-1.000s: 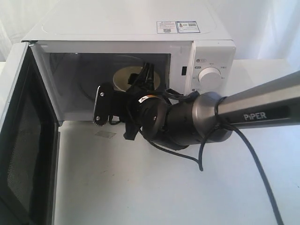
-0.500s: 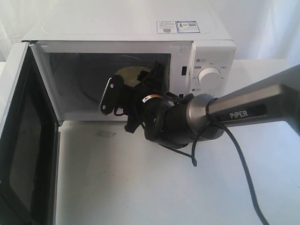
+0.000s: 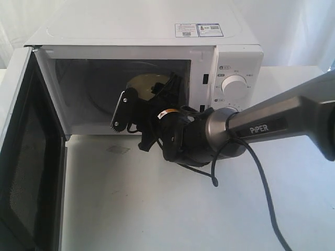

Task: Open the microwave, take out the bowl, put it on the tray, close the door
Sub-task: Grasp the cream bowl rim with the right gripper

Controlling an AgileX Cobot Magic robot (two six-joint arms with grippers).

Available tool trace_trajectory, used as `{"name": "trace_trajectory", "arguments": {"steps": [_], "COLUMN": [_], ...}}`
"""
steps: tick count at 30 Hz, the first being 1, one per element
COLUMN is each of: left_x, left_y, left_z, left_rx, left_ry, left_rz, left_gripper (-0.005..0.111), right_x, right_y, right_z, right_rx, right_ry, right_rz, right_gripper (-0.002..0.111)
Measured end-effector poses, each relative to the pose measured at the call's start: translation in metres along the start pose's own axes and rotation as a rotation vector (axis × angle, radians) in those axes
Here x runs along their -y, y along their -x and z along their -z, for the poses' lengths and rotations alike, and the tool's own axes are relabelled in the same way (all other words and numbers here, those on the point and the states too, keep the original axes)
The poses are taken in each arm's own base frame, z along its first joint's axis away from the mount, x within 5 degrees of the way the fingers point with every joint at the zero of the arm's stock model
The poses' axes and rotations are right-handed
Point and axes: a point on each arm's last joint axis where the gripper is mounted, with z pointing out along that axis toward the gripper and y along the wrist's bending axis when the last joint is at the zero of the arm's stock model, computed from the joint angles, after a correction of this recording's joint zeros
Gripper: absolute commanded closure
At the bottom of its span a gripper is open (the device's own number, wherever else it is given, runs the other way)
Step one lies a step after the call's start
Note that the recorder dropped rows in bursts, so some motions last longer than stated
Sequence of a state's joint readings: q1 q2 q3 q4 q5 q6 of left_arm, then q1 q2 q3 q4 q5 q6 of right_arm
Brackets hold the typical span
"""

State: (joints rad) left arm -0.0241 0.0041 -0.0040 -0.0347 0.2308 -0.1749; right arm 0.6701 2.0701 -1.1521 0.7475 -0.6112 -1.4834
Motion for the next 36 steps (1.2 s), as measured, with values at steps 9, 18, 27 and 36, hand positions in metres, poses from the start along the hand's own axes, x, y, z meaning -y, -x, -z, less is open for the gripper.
{"name": "trace_trajectory", "arguments": {"steps": [9,18,27,36], "left_x": [0.0,0.0,0.0,0.0], "left_y": [0.0,0.0,0.0,0.0], "left_z": [0.0,0.0,0.0,0.0], "left_rx": [0.0,0.0,0.0,0.0], "left_ry": [0.0,0.0,0.0,0.0], "left_rz": [0.0,0.0,0.0,0.0], "left_gripper": [0.107,0.107,0.107,0.107], "right_x": [-0.0039,-0.0048,-0.0084,-0.0102], "right_y": [-0.0032,-0.0029,-0.0028,-0.0028], "right_z": [-0.0039,-0.0039,-0.0039,-0.0039], "right_rx": [0.008,0.011,0.012,0.013], "right_ry": [-0.033,-0.022,0.018,0.037], "right_rz": [-0.007,-0.03,-0.041,-0.025], "right_gripper": [0.065,0.089,0.108,0.108]}}
